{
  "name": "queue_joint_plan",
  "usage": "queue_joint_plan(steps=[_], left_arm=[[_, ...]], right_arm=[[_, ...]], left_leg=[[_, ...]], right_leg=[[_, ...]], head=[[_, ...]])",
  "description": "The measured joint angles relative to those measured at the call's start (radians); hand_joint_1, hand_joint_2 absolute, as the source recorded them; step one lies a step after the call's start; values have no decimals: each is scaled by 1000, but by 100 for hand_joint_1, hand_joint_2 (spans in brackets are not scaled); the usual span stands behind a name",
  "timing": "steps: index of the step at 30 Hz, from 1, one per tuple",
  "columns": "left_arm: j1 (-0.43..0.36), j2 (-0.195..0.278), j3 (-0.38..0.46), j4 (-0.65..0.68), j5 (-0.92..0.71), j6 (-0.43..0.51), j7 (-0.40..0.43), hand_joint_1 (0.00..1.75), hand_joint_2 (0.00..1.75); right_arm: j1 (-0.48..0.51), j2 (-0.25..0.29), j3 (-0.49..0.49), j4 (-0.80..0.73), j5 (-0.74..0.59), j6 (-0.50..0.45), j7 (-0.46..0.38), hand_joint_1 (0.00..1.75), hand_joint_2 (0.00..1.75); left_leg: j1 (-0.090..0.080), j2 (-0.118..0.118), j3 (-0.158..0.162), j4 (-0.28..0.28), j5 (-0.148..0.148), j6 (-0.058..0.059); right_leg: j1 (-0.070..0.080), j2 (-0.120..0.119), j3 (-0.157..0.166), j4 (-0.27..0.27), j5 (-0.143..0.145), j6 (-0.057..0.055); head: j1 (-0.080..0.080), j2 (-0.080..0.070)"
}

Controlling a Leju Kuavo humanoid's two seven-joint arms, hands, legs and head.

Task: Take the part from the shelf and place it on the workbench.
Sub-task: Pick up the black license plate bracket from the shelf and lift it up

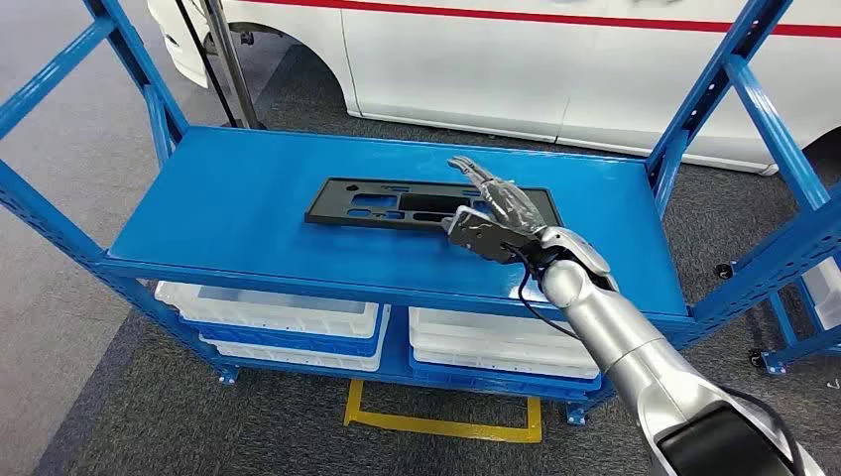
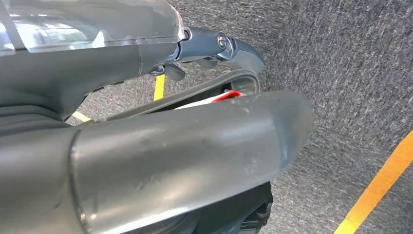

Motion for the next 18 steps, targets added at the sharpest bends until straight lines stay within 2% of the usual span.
queue_joint_plan(steps=[9, 18], left_arm=[[1, 0, 0, 0, 12, 7, 4, 0, 0], [1, 0, 0, 0, 13, 8, 7, 0, 0]], right_arm=[[-7, 48, 58, 63, 20, 23, 19, 0, 175], [-7, 53, 65, 73, 21, 25, 21, 0, 175]], left_leg=[[0, 0, 0, 0, 0, 0], [0, 0, -1, 0, 0, 0]], right_leg=[[0, 0, 0, 0, 0, 0], [0, 0, 0, 0, 0, 0]], head=[[0, 0], [0, 0]])
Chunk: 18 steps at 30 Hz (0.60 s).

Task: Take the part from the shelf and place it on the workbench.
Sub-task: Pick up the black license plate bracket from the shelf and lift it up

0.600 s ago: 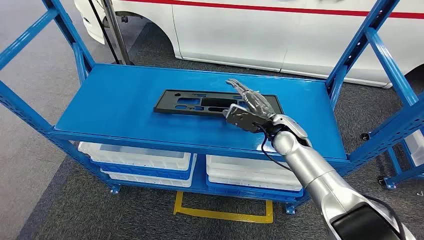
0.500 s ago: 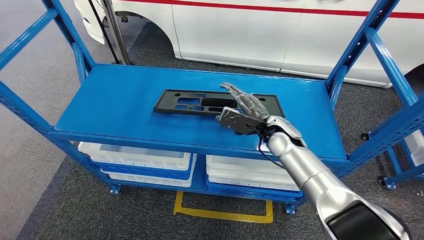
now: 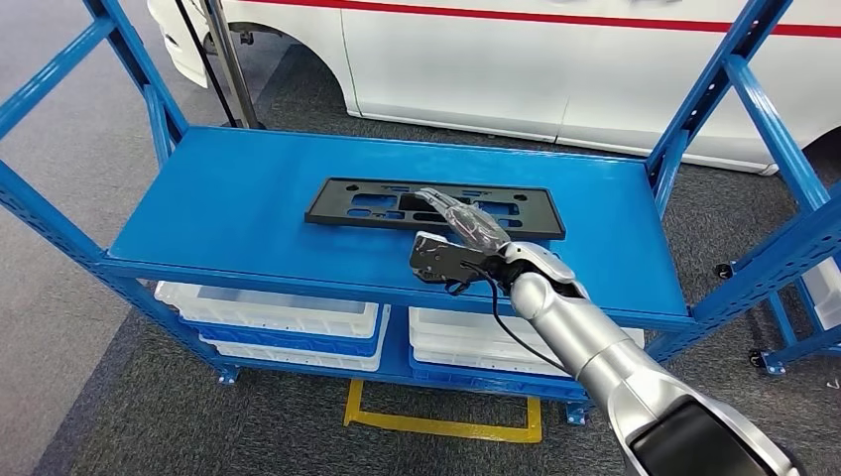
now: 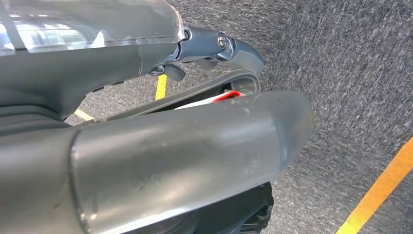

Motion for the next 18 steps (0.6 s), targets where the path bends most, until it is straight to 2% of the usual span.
queue_joint_plan(steps=[2, 6, 11, 18], left_arm=[[0, 0, 0, 0, 2, 0, 1, 0, 0], [0, -1, 0, 0, 4, 1, 2, 0, 0], [0, -3, 0, 0, 4, 1, 3, 0, 0], [0, -4, 0, 0, 3, 1, 6, 0, 0]], right_arm=[[-1, 10, 9, 10, 13, -10, 13, 0, 175], [-4, 54, 41, 39, 132, -165, 82, 0, 175], [-13, 86, 55, 68, 230, -285, 130, 0, 175], [-30, 116, 62, 146, 322, -391, 166, 0, 175]], left_leg=[[0, 0, 0, 0, 0, 0], [0, 0, 0, 0, 0, 0], [0, 0, 0, 0, 0, 0], [0, 0, 0, 0, 0, 0]], right_leg=[[0, 0, 0, 0, 0, 0], [0, 0, -1, 0, 0, 0], [0, 0, -1, 0, 0, 0], [0, 0, -1, 0, 0, 0]], head=[[0, 0], [0, 0], [0, 0], [0, 0]])
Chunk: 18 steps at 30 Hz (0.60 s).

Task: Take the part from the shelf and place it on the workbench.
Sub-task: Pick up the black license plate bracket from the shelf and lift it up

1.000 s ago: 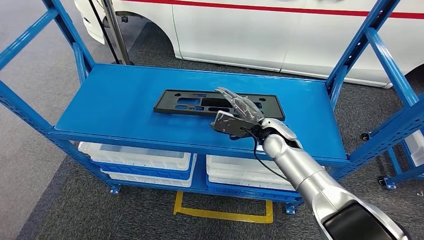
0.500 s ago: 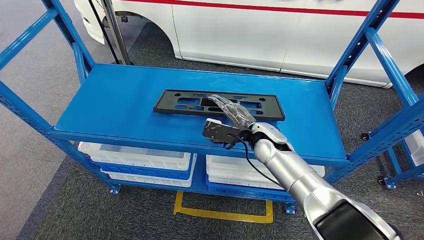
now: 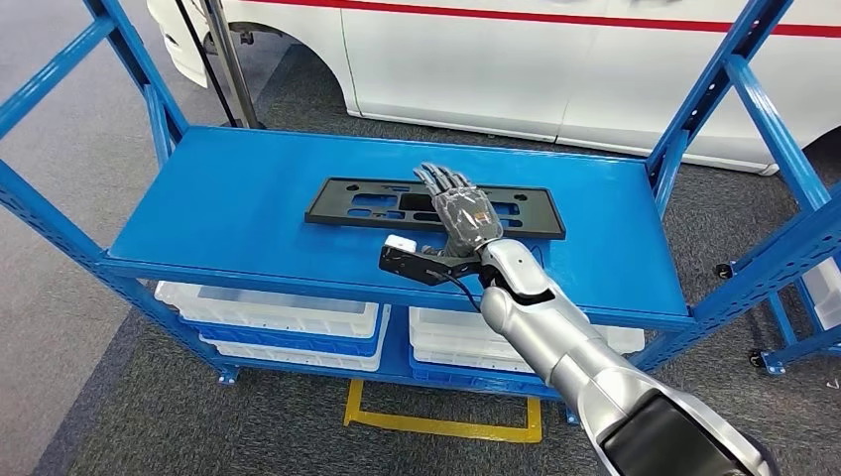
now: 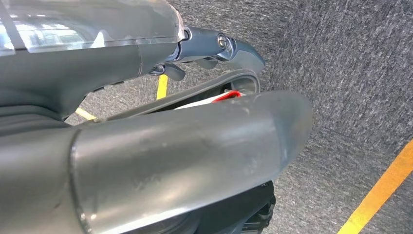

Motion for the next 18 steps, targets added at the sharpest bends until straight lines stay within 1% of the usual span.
queue_joint_plan(steps=[8, 18], left_arm=[[0, 0, 0, 0, 0, -1, 3, 0, 0], [0, 0, -1, 0, 0, -1, 3, 0, 0]], right_arm=[[-24, 10, 0, 108, 42, -9, 60, 0, 175], [-31, 10, 0, 181, 47, -10, 62, 0, 175]], left_leg=[[0, 0, 0, 0, 0, 0], [0, 0, 0, 0, 0, 0]], right_leg=[[0, 0, 0, 0, 0, 0], [0, 0, 0, 0, 0, 0]], head=[[0, 0], [0, 0]])
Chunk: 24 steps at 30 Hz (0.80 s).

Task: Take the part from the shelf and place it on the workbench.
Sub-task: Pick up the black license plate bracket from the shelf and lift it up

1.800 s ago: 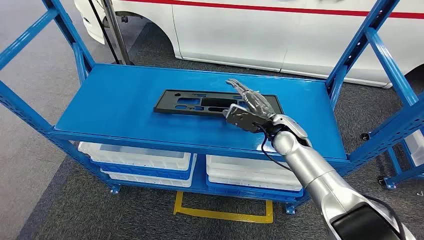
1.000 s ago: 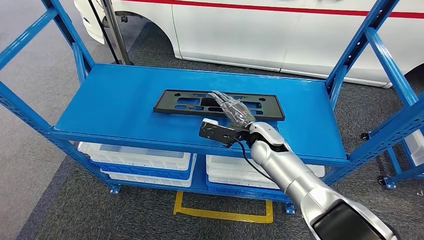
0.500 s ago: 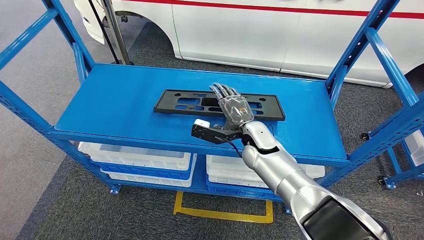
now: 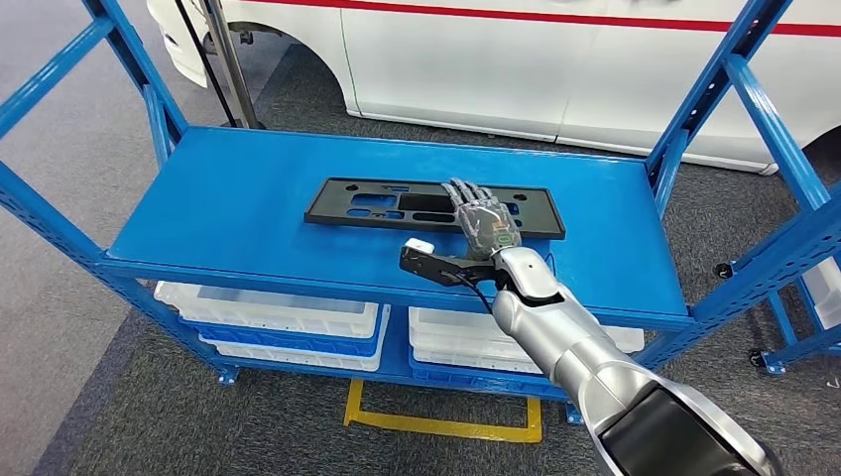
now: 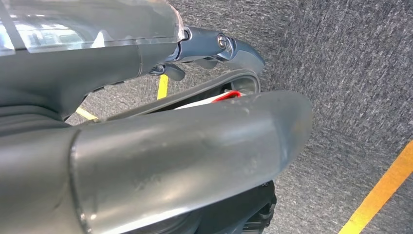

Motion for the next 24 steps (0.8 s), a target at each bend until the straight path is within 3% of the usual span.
queue_joint_plan(steps=[16, 20, 24], left_arm=[[0, 0, -4, 0, -2, -1, 3, 0, 0], [0, 0, -8, 0, -3, -10, 7, 0, 0], [0, 0, -11, 0, -5, -33, 14, 0, 0]], right_arm=[[-3, 0, 0, 47, 28, 33, 26, 0, 175], [-3, 0, 0, 60, 47, 22, 34, 0, 0], [-3, 0, 0, 70, 68, 3, 19, 0, 0]], left_leg=[[0, 0, 0, 0, 0, 0], [0, 0, 0, 0, 0, 0], [0, 0, 0, 0, 0, 0]], right_leg=[[0, 0, 0, 0, 0, 0], [0, 0, 0, 0, 0, 0], [0, 0, 0, 0, 0, 0]], head=[[0, 0], [0, 0], [0, 0]])
